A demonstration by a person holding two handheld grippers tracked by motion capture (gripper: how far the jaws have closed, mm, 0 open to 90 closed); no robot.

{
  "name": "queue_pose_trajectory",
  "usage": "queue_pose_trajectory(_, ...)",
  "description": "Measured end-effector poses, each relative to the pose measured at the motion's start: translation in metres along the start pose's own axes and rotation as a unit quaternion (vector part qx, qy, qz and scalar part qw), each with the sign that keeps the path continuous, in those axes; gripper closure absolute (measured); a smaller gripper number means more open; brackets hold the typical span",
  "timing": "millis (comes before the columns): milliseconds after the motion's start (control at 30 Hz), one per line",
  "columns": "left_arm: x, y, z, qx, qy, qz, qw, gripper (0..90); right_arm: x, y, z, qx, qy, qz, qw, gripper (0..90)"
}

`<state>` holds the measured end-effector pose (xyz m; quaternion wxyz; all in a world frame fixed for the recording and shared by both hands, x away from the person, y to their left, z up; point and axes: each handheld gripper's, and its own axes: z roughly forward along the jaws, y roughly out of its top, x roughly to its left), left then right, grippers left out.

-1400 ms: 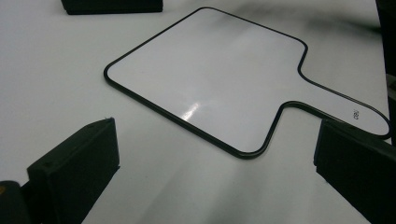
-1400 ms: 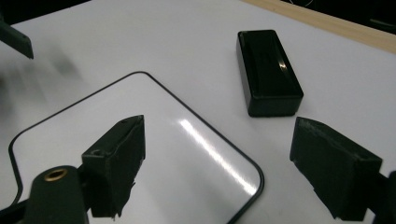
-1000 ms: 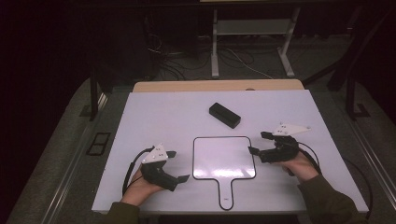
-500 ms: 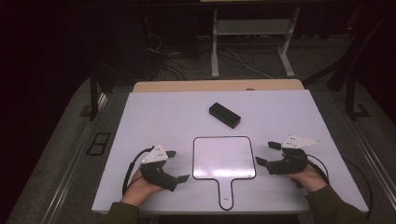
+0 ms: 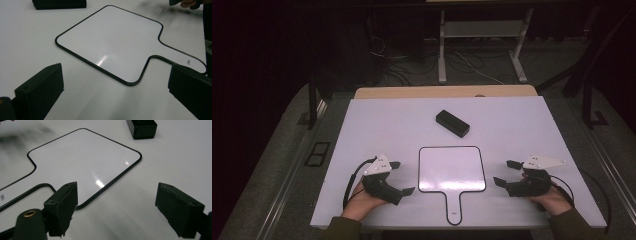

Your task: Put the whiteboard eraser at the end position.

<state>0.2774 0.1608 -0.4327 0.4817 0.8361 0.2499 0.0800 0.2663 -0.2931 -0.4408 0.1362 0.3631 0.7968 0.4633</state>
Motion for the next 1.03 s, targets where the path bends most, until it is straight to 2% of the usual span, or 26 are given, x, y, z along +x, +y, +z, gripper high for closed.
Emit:
queue_pose_trajectory(300, 0.0, 0.0, 0.0, 0.002, 0.0, 0.002, 1.0, 0.0, 0.004, -0.008, -0.006, -0.006, 0.0, 0.006, 1.0, 16.9)
queue_pose_trajectory(600, 0.0, 0.0, 0.0, 0.004, -0.001, 0.002, 1.0, 0.0, 0.005, -0.012, -0.004, 0.006, 0.002, 0.003, 1.0, 16.9)
queue_pose_trajectory(1033, 0.0, -0.001, 0.002, 0.004, -0.001, -0.001, 1.0, 0.0, 0.005, -0.012, -0.003, 0.007, 0.001, 0.003, 1.0, 16.9)
